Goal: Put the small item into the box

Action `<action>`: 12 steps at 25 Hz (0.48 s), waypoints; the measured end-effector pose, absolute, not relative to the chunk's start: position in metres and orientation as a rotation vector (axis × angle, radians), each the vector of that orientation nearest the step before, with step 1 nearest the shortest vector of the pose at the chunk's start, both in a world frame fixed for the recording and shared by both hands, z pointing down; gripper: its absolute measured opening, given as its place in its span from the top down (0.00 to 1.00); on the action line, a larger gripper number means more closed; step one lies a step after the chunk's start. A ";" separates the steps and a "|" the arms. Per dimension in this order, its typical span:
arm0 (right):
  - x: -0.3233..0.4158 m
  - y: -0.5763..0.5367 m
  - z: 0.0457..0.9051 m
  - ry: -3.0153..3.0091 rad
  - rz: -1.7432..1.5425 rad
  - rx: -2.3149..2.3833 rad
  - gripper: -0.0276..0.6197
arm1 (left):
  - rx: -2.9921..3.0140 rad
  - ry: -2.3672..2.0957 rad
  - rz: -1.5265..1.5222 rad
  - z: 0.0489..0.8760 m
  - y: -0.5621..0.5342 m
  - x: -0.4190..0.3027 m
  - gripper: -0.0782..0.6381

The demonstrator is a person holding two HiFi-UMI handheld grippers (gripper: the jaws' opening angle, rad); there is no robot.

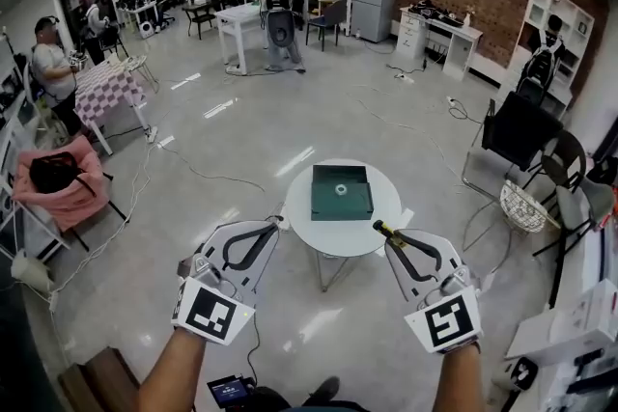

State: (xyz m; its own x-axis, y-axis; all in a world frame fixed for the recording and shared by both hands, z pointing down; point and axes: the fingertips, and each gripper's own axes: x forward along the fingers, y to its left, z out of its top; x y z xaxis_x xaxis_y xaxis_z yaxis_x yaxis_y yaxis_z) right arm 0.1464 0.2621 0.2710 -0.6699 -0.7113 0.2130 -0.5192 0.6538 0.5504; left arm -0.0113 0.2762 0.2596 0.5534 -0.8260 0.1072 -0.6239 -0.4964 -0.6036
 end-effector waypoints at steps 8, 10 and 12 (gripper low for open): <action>0.216 0.211 0.286 -2.457 -0.584 1.022 0.85 | -2.294 1.111 -0.535 0.267 0.217 0.057 0.87; 0.223 0.197 0.290 -2.440 -0.566 1.040 0.85 | -2.309 1.092 -0.522 0.270 0.197 0.063 0.87; 0.222 0.183 0.295 -2.422 -0.550 1.066 0.85 | -2.327 1.066 -0.505 0.274 0.175 0.063 0.87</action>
